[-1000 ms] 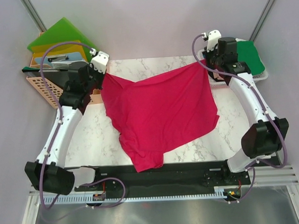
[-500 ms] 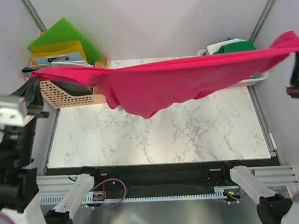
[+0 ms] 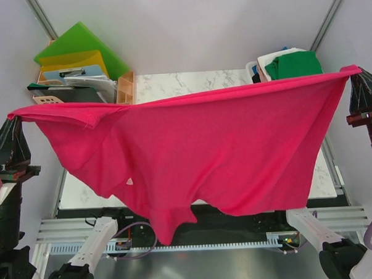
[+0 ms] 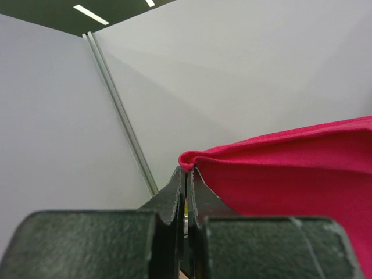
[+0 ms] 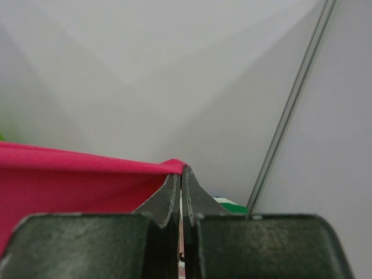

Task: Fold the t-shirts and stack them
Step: Flatten out the tshirt

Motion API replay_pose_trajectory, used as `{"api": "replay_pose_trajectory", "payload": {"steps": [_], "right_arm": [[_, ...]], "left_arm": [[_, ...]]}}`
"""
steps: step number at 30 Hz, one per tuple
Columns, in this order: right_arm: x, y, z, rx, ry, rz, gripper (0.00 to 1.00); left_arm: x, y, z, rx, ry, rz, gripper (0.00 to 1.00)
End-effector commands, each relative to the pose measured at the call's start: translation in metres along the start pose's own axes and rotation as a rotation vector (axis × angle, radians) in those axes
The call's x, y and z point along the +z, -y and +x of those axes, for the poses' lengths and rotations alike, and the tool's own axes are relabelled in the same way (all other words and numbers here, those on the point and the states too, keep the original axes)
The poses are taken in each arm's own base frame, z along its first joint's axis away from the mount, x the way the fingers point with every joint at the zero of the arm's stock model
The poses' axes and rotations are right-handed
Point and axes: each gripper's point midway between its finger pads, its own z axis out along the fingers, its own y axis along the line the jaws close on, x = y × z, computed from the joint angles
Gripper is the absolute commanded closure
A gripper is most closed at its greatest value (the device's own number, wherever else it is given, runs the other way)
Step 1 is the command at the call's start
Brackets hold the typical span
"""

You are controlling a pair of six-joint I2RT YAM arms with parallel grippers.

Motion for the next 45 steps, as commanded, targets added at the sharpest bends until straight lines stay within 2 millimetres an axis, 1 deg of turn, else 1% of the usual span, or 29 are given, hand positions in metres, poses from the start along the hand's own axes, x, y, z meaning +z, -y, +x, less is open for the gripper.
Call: {"api": "replay_pose_trajectory", "payload": {"steps": [1, 5, 8, 9, 11, 12, 13, 14, 15, 22, 25, 26, 27, 28, 29, 30, 31, 32, 33, 34, 35, 37, 38, 39, 40, 41, 42, 44, 45], "right_arm": [[-0.026, 0.018, -0.023, -0.019, 0.060, 0.090, 1.00], [-0.026, 0.014, -0.012, -0.012, 0.038, 0.072, 1.00], [-0.023, 0.005, 0.002, 0.004, 0.006, 0.036, 1.00], [-0.016, 0.001, 0.019, 0.004, -0.035, 0.022, 1.00], [-0.008, -0.004, 0.042, 0.004, -0.086, 0.007, 1.00], [-0.001, -0.009, 0.072, -0.001, -0.147, -0.006, 1.00], [0.001, -0.012, 0.088, -0.011, -0.179, -0.014, 1.00], [0.001, -0.014, 0.101, -0.017, -0.203, -0.019, 1.00], [0.008, -0.019, 0.133, -0.022, -0.264, -0.026, 1.00], [0.039, -0.040, 0.246, -0.037, -0.466, -0.082, 1.00], [0.065, -0.046, 0.292, -0.066, -0.536, -0.101, 1.00], [0.077, -0.052, 0.322, -0.071, -0.594, -0.119, 1.00], [0.090, -0.052, 0.330, -0.082, -0.591, -0.118, 1.00], [0.100, -0.054, 0.342, -0.085, -0.602, -0.122, 1.00], [0.115, -0.064, 0.372, -0.078, -0.642, -0.160, 1.00], [0.129, -0.065, 0.377, -0.077, -0.639, -0.161, 1.00], [0.139, -0.069, 0.388, -0.069, -0.652, -0.170, 1.00], [0.150, -0.076, 0.424, -0.063, -0.715, -0.191, 1.00], [0.170, -0.076, 0.421, -0.065, -0.695, -0.184, 1.00], [0.180, -0.080, 0.431, -0.058, -0.709, -0.184, 1.00], [0.201, -0.084, 0.450, -0.053, -0.728, -0.186, 1.00], [0.220, -0.089, 0.470, -0.057, -0.750, -0.177, 1.00], [0.224, -0.094, 0.509, -0.061, -0.814, -0.168, 1.00], [0.245, -0.092, 0.500, -0.062, -0.780, -0.150, 1.00], [0.253, -0.090, 0.509, -0.072, -0.789, -0.128, 1.00], [0.256, -0.095, 0.538, -0.080, -0.826, -0.127, 1.00], [0.273, -0.094, 0.529, -0.085, -0.791, -0.111, 1.00], [0.286, -0.097, 0.546, -0.100, -0.795, -0.098, 1.00], [0.289, -0.098, 0.552, -0.113, -0.799, -0.087, 1.00]], "left_arm": [[-0.017, -0.015, -0.008, 0.032, 0.002, -0.079, 0.98], [-0.022, -0.011, -0.008, 0.025, 0.004, -0.066, 0.98], [-0.018, 0.001, 0.010, 0.011, -0.034, -0.029, 0.98], [-0.012, 0.010, 0.033, -0.006, -0.088, -0.005, 0.98], [-0.010, 0.024, 0.055, -0.024, -0.129, 0.039, 0.98], [-0.008, 0.031, 0.070, -0.039, -0.164, 0.056, 0.98], [-0.004, 0.043, 0.102, -0.047, -0.238, 0.083, 0.98], [-0.004, 0.048, 0.115, -0.052, -0.262, 0.091, 0.98], [-0.002, 0.058, 0.145, -0.056, -0.327, 0.114, 0.98], [0.016, 0.095, 0.245, -0.058, -0.520, 0.193, 0.98], [0.033, 0.109, 0.283, -0.046, -0.578, 0.229, 0.98], [0.038, 0.112, 0.292, -0.039, -0.590, 0.241, 0.98], [0.044, 0.121, 0.317, -0.039, -0.645, 0.263, 0.98], [0.053, 0.124, 0.325, -0.040, -0.641, 0.265, 0.98], [0.060, 0.128, 0.336, -0.034, -0.651, 0.273, 0.98], [0.064, 0.132, 0.348, -0.036, -0.666, 0.280, 0.98], [0.072, 0.141, 0.373, -0.041, -0.716, 0.302, 0.98], [0.082, 0.144, 0.381, -0.044, -0.712, 0.301, 0.98], [0.092, 0.145, 0.384, -0.049, -0.715, 0.302, 0.98], [0.098, 0.157, 0.418, -0.059, -0.788, 0.329, 0.98], [0.105, 0.161, 0.427, -0.068, -0.801, 0.331, 0.98], [0.126, 0.166, 0.442, -0.072, -0.809, 0.336, 0.98], [0.130, 0.177, 0.472, -0.081, -0.867, 0.350, 0.98], [0.146, 0.175, 0.470, -0.076, -0.846, 0.340, 0.98], [0.153, 0.176, 0.476, -0.073, -0.849, 0.335, 0.98], [0.156, 0.181, 0.499, -0.066, -0.892, 0.331, 0.98], [0.170, 0.178, 0.496, -0.063, -0.873, 0.317, 0.98], [0.176, 0.185, 0.514, -0.062, -0.904, 0.317, 0.98], [0.186, 0.185, 0.512, -0.061, -0.892, 0.311, 0.98]]}}
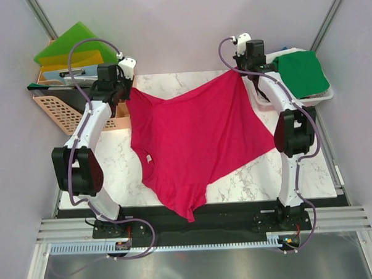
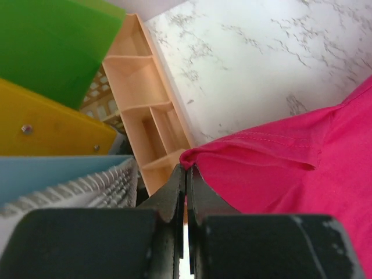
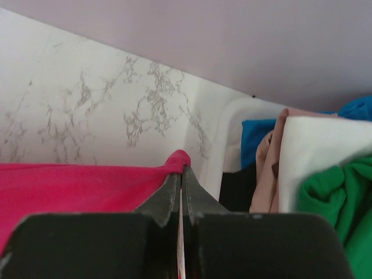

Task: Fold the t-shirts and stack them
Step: Flatten out the tshirt

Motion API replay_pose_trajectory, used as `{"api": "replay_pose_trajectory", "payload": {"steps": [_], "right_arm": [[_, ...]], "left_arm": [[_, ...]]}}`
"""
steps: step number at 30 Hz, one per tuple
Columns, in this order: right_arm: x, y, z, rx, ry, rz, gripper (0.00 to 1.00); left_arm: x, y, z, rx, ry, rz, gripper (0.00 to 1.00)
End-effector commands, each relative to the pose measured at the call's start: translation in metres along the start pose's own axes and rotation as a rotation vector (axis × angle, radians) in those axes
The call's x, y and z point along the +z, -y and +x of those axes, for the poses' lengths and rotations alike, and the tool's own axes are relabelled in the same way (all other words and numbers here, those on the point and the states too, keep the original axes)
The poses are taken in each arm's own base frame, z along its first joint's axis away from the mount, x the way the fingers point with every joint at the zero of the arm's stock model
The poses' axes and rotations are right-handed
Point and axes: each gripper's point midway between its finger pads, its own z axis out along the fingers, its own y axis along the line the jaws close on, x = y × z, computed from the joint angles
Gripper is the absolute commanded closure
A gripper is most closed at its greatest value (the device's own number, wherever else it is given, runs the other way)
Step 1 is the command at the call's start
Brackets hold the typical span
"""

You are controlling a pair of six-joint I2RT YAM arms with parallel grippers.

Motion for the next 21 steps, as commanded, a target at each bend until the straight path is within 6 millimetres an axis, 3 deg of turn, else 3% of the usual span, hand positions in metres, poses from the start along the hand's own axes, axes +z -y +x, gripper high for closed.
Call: {"api": "replay_pose_trajectory", "payload": {"steps": [1, 2, 3, 4, 6, 7, 8, 9, 10, 11, 12, 13, 14, 15, 16, 17, 18, 19, 20, 21], "right_arm": [[0.011, 0.013, -0.037, -0.002, 0.084, 0.097, 1.00], [0.020, 0.011, -0.032, -0.004, 0.072, 0.110, 0.98], [0.025, 0.007, -0.028, -0.002, 0.063, 0.112, 0.84], [0.026, 0.009, -0.024, 0.008, 0.052, 0.137, 0.68], [0.027, 0.008, -0.012, 0.038, 0.049, 0.162, 0.44], [0.015, 0.014, -0.022, 0.057, 0.081, 0.186, 0.39], [0.016, 0.013, -0.005, 0.060, 0.070, 0.212, 0.34], [0.011, 0.013, -0.002, 0.056, 0.072, 0.230, 0.30], [-0.004, 0.019, -0.011, 0.060, 0.099, 0.258, 0.29], [-0.007, 0.022, 0.007, 0.059, 0.075, 0.297, 0.27], [-0.014, 0.023, 0.010, 0.061, 0.073, 0.308, 0.27], [-0.036, 0.031, -0.001, 0.071, 0.101, 0.334, 0.27], [-0.042, 0.031, 0.013, 0.073, 0.095, 0.349, 0.27], [-0.053, 0.032, 0.013, 0.073, 0.100, 0.357, 0.26], [-0.078, 0.037, -0.003, 0.082, 0.150, 0.351, 0.26], [-0.085, 0.028, 0.016, 0.058, 0.106, 0.307, 0.26], [-0.094, 0.016, 0.014, 0.044, 0.118, 0.227, 0.26], [-0.120, 0.017, 0.006, 0.049, 0.129, 0.206, 0.26], [-0.129, 0.005, 0.031, 0.039, 0.056, 0.154, 0.26], [-0.141, -0.004, 0.036, 0.026, 0.039, 0.100, 0.26]], "left_arm": [[0.000, -0.023, -0.059, -0.001, 0.136, -0.085, 0.98], [0.003, -0.022, -0.060, 0.000, 0.133, -0.086, 0.98], [0.010, -0.021, -0.060, 0.007, 0.122, -0.084, 0.95], [0.012, -0.018, -0.060, 0.018, 0.117, -0.079, 0.84], [0.018, -0.020, -0.053, 0.037, 0.093, -0.109, 0.47], [0.018, -0.023, -0.053, 0.046, 0.094, -0.135, 0.44], [0.020, -0.024, -0.046, 0.051, 0.080, -0.147, 0.41], [0.020, -0.026, -0.043, 0.055, 0.076, -0.162, 0.39], [0.015, -0.031, -0.048, 0.062, 0.096, -0.188, 0.39], [0.016, -0.032, -0.037, 0.071, 0.072, -0.211, 0.37], [0.007, -0.036, -0.041, 0.075, 0.090, -0.231, 0.37], [0.003, -0.039, -0.041, 0.079, 0.093, -0.248, 0.36], [0.000, -0.040, -0.036, 0.085, 0.086, -0.262, 0.35], [-0.005, -0.040, -0.035, 0.089, 0.090, -0.263, 0.35], [-0.022, -0.041, -0.045, 0.091, 0.125, -0.269, 0.35], [-0.025, -0.035, -0.034, 0.089, 0.108, -0.253, 0.35], [-0.033, -0.031, -0.031, 0.079, 0.112, -0.237, 0.35], [-0.042, -0.018, -0.030, 0.053, 0.125, -0.174, 0.34], [-0.060, -0.007, -0.025, 0.037, 0.136, -0.130, 0.34], [-0.072, 0.006, -0.014, 0.018, 0.109, -0.079, 0.35]]}}
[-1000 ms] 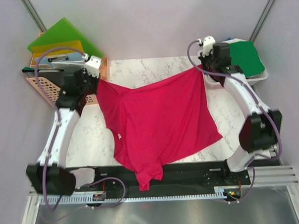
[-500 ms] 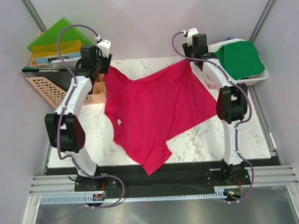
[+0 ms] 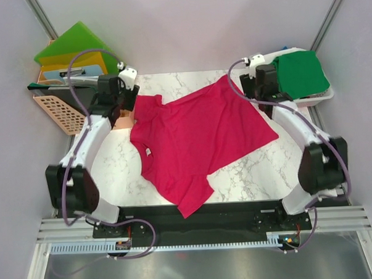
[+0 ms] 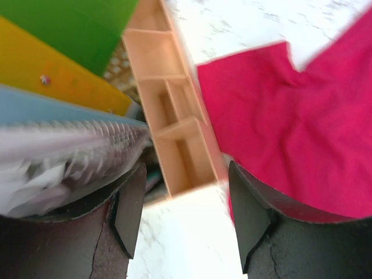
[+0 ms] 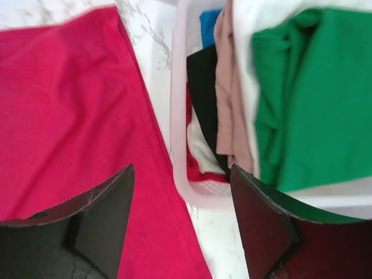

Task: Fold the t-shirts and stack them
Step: Flatten out the tshirt

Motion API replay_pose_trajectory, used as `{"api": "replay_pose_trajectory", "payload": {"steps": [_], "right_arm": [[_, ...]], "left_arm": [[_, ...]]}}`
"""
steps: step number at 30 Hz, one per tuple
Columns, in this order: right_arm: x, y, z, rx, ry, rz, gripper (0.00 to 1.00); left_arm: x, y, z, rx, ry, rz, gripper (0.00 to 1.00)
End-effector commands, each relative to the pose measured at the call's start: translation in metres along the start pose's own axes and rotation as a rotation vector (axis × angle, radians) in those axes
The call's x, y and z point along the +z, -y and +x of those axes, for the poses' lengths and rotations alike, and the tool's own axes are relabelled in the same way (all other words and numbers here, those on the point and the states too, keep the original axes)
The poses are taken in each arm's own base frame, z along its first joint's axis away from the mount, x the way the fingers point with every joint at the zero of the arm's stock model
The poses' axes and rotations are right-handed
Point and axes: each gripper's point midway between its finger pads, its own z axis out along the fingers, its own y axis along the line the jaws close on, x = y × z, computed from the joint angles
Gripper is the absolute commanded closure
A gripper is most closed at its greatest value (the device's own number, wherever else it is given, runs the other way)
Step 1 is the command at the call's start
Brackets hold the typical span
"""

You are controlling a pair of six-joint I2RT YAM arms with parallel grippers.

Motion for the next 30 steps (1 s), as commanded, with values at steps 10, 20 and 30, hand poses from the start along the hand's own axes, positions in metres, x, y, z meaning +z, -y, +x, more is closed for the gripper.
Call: {"api": "replay_pose_trajectory", "payload": {"steps": [10, 20, 30], "right_arm": [[-0.106, -0.030, 0.107, -0.121, -0.207, -0.291, 0.25], [-0.106, -0.116, 0.099, -0.215, -0.209, -0.522, 0.31], [-0.068, -0.182, 0.075, -0.292, -0.250, -0.562, 0.24]], "left_arm": [[-0.154, 0.100, 0.017, 0.000, 0.091, 0.368, 0.37], [-0.198, 0.056, -0.012, -0.019, 0.290, 0.175, 0.37], [-0.220, -0.007, 0.032, -0.012, 0.296, -0.195, 0.35]]}}
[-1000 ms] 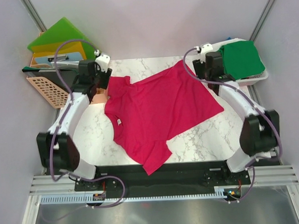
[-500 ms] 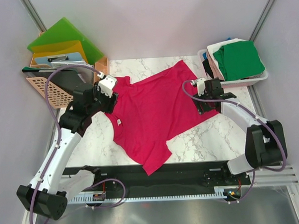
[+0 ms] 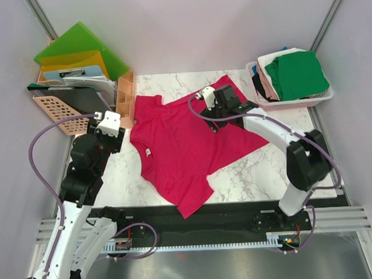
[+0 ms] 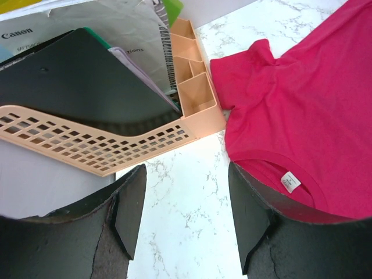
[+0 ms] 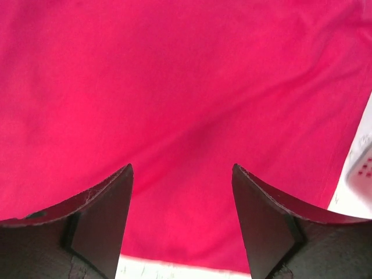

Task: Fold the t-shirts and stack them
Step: Flatten out the tshirt

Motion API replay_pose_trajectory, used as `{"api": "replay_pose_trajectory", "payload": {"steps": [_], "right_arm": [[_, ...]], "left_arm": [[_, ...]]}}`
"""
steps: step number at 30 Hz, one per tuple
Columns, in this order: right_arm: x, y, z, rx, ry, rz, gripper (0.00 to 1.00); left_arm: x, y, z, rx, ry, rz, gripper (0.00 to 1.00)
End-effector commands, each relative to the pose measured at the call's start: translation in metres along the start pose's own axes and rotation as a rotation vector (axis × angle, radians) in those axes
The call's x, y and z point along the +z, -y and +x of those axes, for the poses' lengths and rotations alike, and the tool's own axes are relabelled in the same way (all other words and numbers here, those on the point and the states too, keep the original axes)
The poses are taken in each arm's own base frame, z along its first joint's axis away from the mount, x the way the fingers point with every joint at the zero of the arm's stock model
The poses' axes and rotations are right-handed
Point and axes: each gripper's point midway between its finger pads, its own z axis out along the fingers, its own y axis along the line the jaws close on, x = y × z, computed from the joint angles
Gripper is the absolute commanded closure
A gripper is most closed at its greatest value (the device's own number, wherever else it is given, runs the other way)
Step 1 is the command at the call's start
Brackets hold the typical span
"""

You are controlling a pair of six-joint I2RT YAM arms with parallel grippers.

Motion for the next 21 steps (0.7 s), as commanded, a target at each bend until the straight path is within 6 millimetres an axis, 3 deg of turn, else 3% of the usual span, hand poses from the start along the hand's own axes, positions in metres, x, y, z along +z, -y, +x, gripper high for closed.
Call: {"api": "replay_pose_trajectory", "payload": {"steps": [1, 4, 6, 7, 8, 11, 17, 20, 21], "right_arm": [[0.038, 0.015, 0.010, 0.041, -0.090, 0.018, 0.24], [0.064, 0.044, 0.006, 0.149, -0.094, 0.009, 0.24], [0.080, 0.071, 0.014, 0.236, -0.111, 0.020, 0.24], [0.079, 0.086, 0.001, 0.255, -0.080, 0.036, 0.24], [0.078, 0.102, 0.002, 0.282, -0.071, 0.053, 0.24], [0.071, 0.124, -0.007, 0.299, -0.035, 0.088, 0.24], [0.060, 0.143, 0.015, 0.279, -0.075, 0.153, 0.24], [0.054, 0.132, 0.029, 0.282, -0.094, 0.112, 0.26], [0.042, 0.130, 0.025, 0.276, -0.073, 0.111, 0.27]], "left_arm": [[-0.003, -0.023, -0.003, 0.019, 0.026, -0.119, 0.35], [-0.005, -0.020, -0.002, 0.028, 0.038, -0.104, 0.35], [-0.005, -0.018, -0.002, 0.020, 0.044, -0.093, 0.35], [-0.004, -0.016, 0.000, 0.019, 0.039, -0.090, 0.35], [-0.004, -0.016, 0.001, 0.017, 0.039, -0.088, 0.35], [-0.002, -0.015, 0.002, 0.019, 0.032, -0.085, 0.35], [0.005, -0.005, 0.009, 0.022, 0.013, -0.046, 0.34], [0.009, 0.001, 0.011, 0.020, 0.011, -0.020, 0.37], [0.011, 0.003, 0.013, 0.017, 0.004, -0.009, 0.37]]}}
